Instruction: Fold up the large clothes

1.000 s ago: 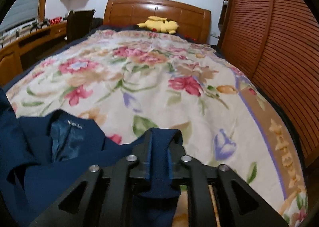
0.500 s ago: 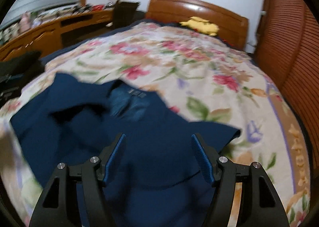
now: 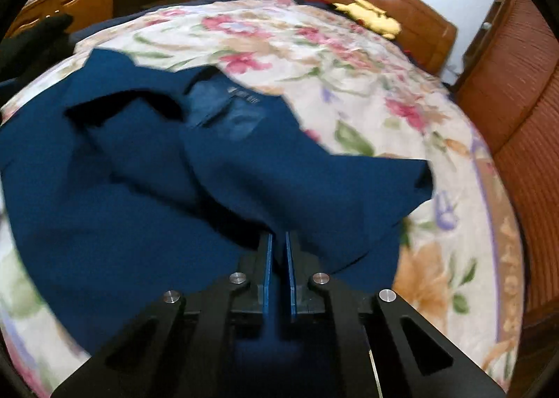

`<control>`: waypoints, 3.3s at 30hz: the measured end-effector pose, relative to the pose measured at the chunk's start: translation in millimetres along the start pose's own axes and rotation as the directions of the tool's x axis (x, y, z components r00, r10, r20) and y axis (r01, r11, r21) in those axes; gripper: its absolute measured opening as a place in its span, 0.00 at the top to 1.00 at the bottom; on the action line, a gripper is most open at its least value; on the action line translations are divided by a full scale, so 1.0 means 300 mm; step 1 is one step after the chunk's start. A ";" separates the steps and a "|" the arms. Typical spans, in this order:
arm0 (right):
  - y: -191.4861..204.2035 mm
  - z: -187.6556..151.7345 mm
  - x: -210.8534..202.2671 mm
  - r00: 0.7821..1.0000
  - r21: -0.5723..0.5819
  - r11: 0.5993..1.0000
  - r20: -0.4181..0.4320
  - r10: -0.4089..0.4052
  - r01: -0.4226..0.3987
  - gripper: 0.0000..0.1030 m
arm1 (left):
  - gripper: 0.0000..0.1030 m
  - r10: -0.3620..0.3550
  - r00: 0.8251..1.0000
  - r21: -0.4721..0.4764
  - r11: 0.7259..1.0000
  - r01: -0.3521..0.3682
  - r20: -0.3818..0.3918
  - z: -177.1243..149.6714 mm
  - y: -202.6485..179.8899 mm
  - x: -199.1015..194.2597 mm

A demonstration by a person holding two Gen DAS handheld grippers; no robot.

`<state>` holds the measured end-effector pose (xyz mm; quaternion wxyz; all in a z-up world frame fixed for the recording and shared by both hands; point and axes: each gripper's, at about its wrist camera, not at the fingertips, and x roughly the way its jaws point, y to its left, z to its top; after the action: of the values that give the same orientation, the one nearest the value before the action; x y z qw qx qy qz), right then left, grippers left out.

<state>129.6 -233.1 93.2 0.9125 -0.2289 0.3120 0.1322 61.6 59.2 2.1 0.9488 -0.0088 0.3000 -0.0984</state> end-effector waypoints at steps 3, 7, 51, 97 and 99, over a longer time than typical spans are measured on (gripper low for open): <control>-0.017 0.096 0.023 0.998 -0.003 0.999 0.044 -0.053 0.053 0.95 | 0.23 0.003 1.000 0.000 1.000 -0.003 0.001 0.005 0.012 0.009; -0.029 0.239 0.081 0.993 0.027 0.996 0.080 -0.089 0.087 0.95 | 0.23 0.009 1.000 0.001 1.000 -0.009 -0.009 0.005 0.027 0.027; 0.393 0.257 0.044 0.979 -0.220 0.968 0.132 0.152 -0.121 0.30 | 0.23 0.052 0.999 -0.050 0.997 -0.053 -0.012 -0.009 0.129 0.003; 0.161 0.200 0.111 0.948 0.061 0.950 0.107 0.299 -0.306 0.46 | 0.23 0.028 0.998 -0.003 1.000 -0.028 -0.056 -0.021 0.052 0.057; 0.170 0.186 0.102 0.948 0.056 0.949 0.096 0.304 -0.310 0.46 | 0.23 0.027 0.998 0.003 1.000 -0.027 -0.060 -0.024 0.044 0.060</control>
<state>162.0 -158.4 96.0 0.9009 -0.1394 0.3088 0.2713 74.2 69.1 -15.0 0.9406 -0.0007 0.3285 -0.0863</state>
